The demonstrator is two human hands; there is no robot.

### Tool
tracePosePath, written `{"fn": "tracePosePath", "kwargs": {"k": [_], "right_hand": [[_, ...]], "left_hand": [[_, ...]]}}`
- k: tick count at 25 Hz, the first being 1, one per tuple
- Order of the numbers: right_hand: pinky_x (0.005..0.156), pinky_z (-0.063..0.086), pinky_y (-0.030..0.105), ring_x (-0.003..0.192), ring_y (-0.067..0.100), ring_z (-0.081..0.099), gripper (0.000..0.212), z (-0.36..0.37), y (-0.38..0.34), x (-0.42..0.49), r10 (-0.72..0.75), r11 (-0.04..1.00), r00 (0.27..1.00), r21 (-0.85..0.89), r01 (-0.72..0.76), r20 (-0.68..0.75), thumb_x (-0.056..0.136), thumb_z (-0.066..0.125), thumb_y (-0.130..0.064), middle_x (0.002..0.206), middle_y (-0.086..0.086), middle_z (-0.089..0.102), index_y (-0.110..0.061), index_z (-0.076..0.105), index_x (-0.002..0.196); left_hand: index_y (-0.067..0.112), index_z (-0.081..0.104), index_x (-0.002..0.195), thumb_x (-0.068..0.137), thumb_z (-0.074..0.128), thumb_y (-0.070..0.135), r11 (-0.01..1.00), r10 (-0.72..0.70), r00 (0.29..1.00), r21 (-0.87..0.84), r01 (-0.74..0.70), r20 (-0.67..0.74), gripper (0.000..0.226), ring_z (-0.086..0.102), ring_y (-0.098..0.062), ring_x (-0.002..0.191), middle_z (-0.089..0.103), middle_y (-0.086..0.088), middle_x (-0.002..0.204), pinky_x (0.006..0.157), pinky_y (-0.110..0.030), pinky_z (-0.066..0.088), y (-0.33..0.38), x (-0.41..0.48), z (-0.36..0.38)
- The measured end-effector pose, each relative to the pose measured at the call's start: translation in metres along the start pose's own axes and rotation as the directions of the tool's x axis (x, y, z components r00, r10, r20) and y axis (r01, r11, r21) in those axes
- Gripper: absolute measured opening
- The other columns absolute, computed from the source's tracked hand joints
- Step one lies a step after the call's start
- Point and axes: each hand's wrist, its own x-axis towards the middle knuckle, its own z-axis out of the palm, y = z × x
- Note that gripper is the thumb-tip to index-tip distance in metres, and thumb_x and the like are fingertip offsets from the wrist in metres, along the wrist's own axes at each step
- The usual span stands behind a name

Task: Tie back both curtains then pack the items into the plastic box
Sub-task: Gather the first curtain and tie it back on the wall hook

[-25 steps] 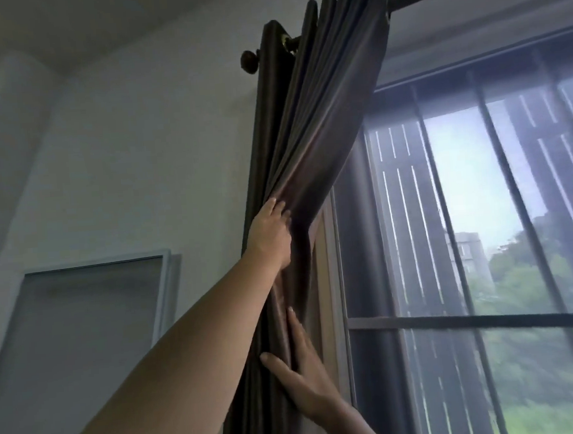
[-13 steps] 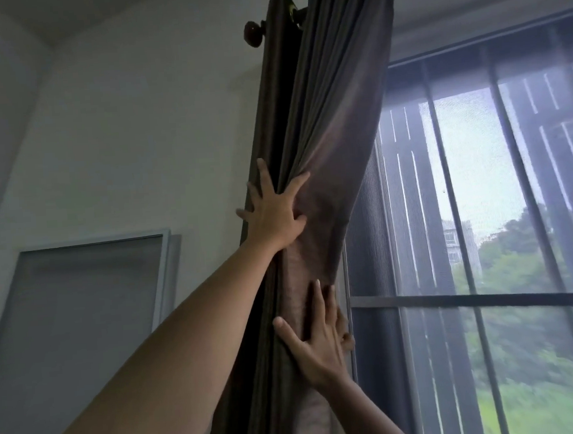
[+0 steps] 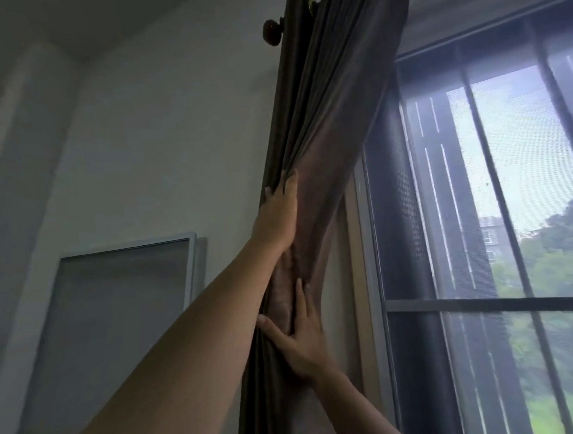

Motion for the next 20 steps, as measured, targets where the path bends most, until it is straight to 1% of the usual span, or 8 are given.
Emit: {"fn": "tracePosePath", "kwargs": {"k": [3, 5, 8, 11, 13, 15, 17, 20], "right_hand": [[0.118, 0.008, 0.045, 0.146, 0.017, 0.0, 0.127, 0.008, -0.006, 0.003, 0.018, 1.0, 0.999, -0.023, -0.018, 0.037, 0.043, 0.029, -0.099, 0.158, -0.007, -0.012, -0.038, -0.013, 0.145], [0.118, 0.007, 0.045, 0.146, 0.017, -0.002, 0.125, 0.007, -0.003, 0.001, 0.02, 1.0, 0.999, -0.018, -0.019, 0.039, 0.046, 0.032, -0.097, 0.158, -0.006, -0.014, -0.037, -0.013, 0.146], [0.118, 0.006, 0.044, 0.146, 0.014, -0.003, 0.126, -0.002, 0.009, -0.011, -0.003, 1.0, 0.999, -0.019, 0.002, -0.05, 0.043, 0.023, -0.101, 0.157, -0.006, -0.014, -0.037, -0.011, 0.146], [0.118, 0.0, 0.044, 0.144, 0.012, -0.012, 0.122, -0.017, 0.024, -0.023, -0.025, 0.997, 0.992, -0.07, 0.016, -0.127, 0.048, 0.021, -0.1, 0.156, -0.007, -0.017, -0.035, -0.011, 0.147], [0.118, 0.001, 0.042, 0.144, 0.012, -0.014, 0.119, -0.036, 0.032, -0.031, -0.02, 0.999, 0.991, -0.053, 0.013, -0.133, 0.052, 0.022, -0.098, 0.156, -0.007, -0.017, -0.033, -0.008, 0.148], [0.119, 0.009, 0.039, 0.146, 0.013, -0.002, 0.114, -0.061, 0.035, -0.042, -0.018, 1.0, 0.986, 0.021, 0.021, -0.167, 0.057, 0.021, -0.095, 0.159, -0.005, -0.004, -0.032, 0.001, 0.149], [0.118, 0.016, 0.034, 0.144, 0.012, 0.012, 0.104, -0.095, 0.035, -0.054, 0.005, 0.996, 0.966, 0.083, 0.017, -0.259, 0.065, 0.021, -0.09, 0.157, -0.005, 0.01, -0.029, 0.012, 0.148], [0.116, 0.011, 0.028, 0.144, 0.008, 0.006, 0.099, -0.158, 0.039, -0.074, 0.027, 0.999, 0.937, 0.052, -0.009, -0.349, 0.069, 0.016, -0.085, 0.158, -0.005, 0.008, -0.027, 0.01, 0.149]], "left_hand": [[0.02, 0.001, 0.151, 0.097, 0.034, 0.002, 0.999, -0.039, 0.999, -0.025, 0.039, 0.019, 0.065, 0.015, -0.037, 0.142, 0.015, -0.015, 0.157, 0.115, -0.05, 0.024, -0.017, -0.002, -0.002], [0.019, -0.001, 0.151, 0.096, 0.035, -0.001, 1.0, -0.014, 0.999, -0.014, 0.014, 0.038, 0.068, 0.009, -0.039, 0.143, 0.011, -0.013, 0.158, 0.115, -0.05, 0.021, -0.012, -0.006, -0.003], [0.021, -0.002, 0.15, 0.094, 0.042, -0.004, 1.0, 0.018, 0.998, 0.014, -0.019, 0.054, 0.076, 0.002, -0.04, 0.144, -0.004, -0.009, 0.159, 0.115, -0.05, 0.022, 0.004, -0.011, -0.001], [0.027, 0.005, 0.15, 0.095, 0.048, 0.015, 0.99, 0.009, 1.0, 0.139, -0.008, -0.008, 0.071, -0.008, -0.037, 0.144, -0.017, -0.011, 0.157, 0.115, -0.053, 0.013, 0.025, -0.019, 0.005], [0.027, 0.016, 0.149, 0.096, 0.044, 0.03, 0.97, 0.091, 0.991, 0.234, -0.065, -0.101, 0.06, -0.008, -0.033, 0.146, -0.014, -0.012, 0.158, 0.115, -0.053, 0.007, 0.046, -0.022, 0.006], [0.026, 0.021, 0.148, 0.096, 0.039, 0.036, 0.95, 0.19, 0.969, 0.28, -0.139, -0.161, 0.055, -0.004, -0.03, 0.146, -0.007, -0.011, 0.159, 0.115, -0.053, 0.006, 0.074, -0.019, 0.006], [0.023, 0.016, 0.149, 0.096, 0.038, 0.035, 0.927, 0.265, 0.948, 0.316, -0.2, -0.176, 0.059, -0.001, -0.029, 0.147, -0.002, -0.01, 0.159, 0.115, -0.052, 0.006, 0.11, -0.014, 0.005], [0.013, 0.004, 0.15, 0.097, 0.036, 0.034, 0.918, 0.308, 0.935, 0.313, -0.244, -0.174, 0.065, 0.0, -0.025, 0.147, 0.001, -0.008, 0.16, 0.117, -0.045, 0.004, 0.171, -0.009, 0.006]]}}
